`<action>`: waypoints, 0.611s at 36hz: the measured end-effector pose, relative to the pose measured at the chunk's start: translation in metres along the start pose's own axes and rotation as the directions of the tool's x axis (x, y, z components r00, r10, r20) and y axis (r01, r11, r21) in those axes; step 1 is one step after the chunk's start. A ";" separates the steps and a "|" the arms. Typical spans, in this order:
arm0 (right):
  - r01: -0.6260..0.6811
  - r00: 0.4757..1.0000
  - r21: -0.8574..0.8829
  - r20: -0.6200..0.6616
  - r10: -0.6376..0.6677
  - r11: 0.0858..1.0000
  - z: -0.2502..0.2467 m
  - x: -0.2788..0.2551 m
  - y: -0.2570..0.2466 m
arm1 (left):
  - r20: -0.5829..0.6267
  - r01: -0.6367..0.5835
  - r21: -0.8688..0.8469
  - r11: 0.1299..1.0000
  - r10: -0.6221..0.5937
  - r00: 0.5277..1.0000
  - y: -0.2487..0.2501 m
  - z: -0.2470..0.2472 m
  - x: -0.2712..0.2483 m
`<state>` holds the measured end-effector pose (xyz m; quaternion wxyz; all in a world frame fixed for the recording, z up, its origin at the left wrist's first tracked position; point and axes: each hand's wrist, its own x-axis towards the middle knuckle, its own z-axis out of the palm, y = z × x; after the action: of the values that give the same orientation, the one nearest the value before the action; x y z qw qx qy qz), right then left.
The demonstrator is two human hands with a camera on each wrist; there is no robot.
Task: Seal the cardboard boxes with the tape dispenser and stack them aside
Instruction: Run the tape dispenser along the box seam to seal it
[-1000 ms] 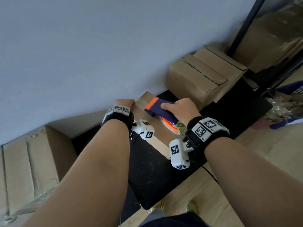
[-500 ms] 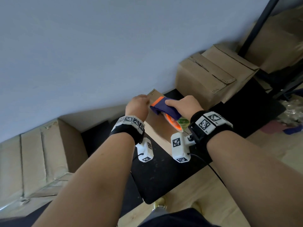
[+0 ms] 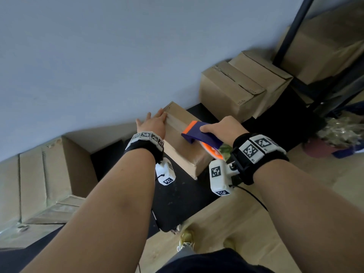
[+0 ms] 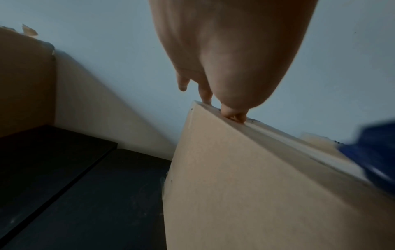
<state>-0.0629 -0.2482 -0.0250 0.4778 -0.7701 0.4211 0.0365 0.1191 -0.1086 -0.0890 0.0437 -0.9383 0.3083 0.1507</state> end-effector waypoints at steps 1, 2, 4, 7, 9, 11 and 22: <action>-0.014 1.000 0.002 0.008 0.014 1.000 -0.004 -0.003 0.006 | 0.011 0.009 0.005 1.000 -0.009 1.000 0.002 -0.001 0.000; -0.034 0.999 0.014 0.017 0.034 0.999 -0.008 -0.006 0.011 | 0.021 0.016 0.010 1.000 -0.017 1.000 0.004 -0.001 0.000; -0.053 0.998 0.028 0.021 0.053 0.998 -0.013 -0.011 0.020 | 0.028 0.027 0.023 0.999 -0.028 0.999 0.010 -0.002 0.000; -0.039 0.999 -0.012 -0.013 0.039 0.999 -0.012 -0.016 0.025 | 0.013 0.032 0.019 0.999 -0.032 0.999 0.015 0.001 -0.003; -0.030 0.999 -0.042 -0.032 0.029 0.999 -0.010 -0.017 0.025 | -0.027 0.021 0.006 1.000 -0.021 0.999 0.016 0.004 -0.005; -0.024 0.999 -0.046 -0.035 0.022 0.999 -0.008 -0.018 0.024 | -0.098 -0.009 0.008 1.000 0.010 0.995 0.016 0.007 -0.010; 0.020 0.999 -0.051 -0.025 -0.021 0.999 -0.008 -0.020 0.022 | -0.107 -0.179 -0.037 0.983 0.175 0.979 0.032 0.039 -0.040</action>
<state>-0.0934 -0.2464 -0.0270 0.4533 -0.7865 0.4182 0.0325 0.0597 -0.1055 -0.1138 -0.0074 -0.9144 0.3889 0.1124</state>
